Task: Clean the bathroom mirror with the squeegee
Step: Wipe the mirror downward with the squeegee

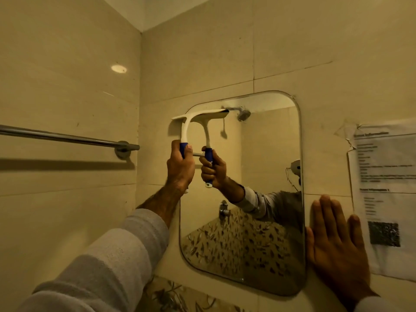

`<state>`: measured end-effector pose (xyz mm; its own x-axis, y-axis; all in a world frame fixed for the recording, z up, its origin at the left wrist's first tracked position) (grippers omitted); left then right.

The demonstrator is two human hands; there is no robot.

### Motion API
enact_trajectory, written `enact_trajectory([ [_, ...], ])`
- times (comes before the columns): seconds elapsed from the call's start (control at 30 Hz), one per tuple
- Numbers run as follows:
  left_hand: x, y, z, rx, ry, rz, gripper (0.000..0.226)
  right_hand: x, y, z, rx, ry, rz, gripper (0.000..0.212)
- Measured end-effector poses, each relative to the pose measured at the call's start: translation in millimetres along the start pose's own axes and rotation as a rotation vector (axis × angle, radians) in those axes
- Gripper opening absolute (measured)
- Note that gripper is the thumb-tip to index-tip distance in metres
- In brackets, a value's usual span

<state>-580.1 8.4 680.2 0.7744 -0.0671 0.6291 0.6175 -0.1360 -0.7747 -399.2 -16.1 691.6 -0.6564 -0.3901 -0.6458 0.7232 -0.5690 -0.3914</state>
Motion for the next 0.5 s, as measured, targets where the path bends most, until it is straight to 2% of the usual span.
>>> enact_trajectory([
  [0.1,-2,3,0,-0.010,0.003,-0.005,0.029,13,-25,-5,-0.041,-0.090,0.042,0.041],
  [0.17,-3,4,-1,-0.017,0.005,-0.008,0.028,12,-24,-4,-0.097,-0.167,0.104,0.016],
  [0.23,-4,5,-2,-0.020,0.005,-0.005,0.028,14,-26,-6,-0.146,-0.160,0.105,0.019],
  [0.37,-5,7,-2,-0.017,0.000,-0.006,0.028,19,-40,-15,-0.124,-0.155,0.134,0.020],
  [0.5,-9,15,-2,-0.021,0.014,-0.014,0.027,24,-47,-18,-0.163,0.001,0.041,0.021],
])
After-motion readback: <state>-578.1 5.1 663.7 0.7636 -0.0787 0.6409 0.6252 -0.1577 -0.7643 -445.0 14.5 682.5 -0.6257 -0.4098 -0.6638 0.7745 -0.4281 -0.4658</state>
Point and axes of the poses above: each hand's wrist, its own y-axis away from the middle knuckle, its own z-axis out of the palm, x = y × z, the point moved 1 cm from there along -y, towards the middle knuckle, and after that the axes turned 12 degrees about -y, right-handed, at the moved point
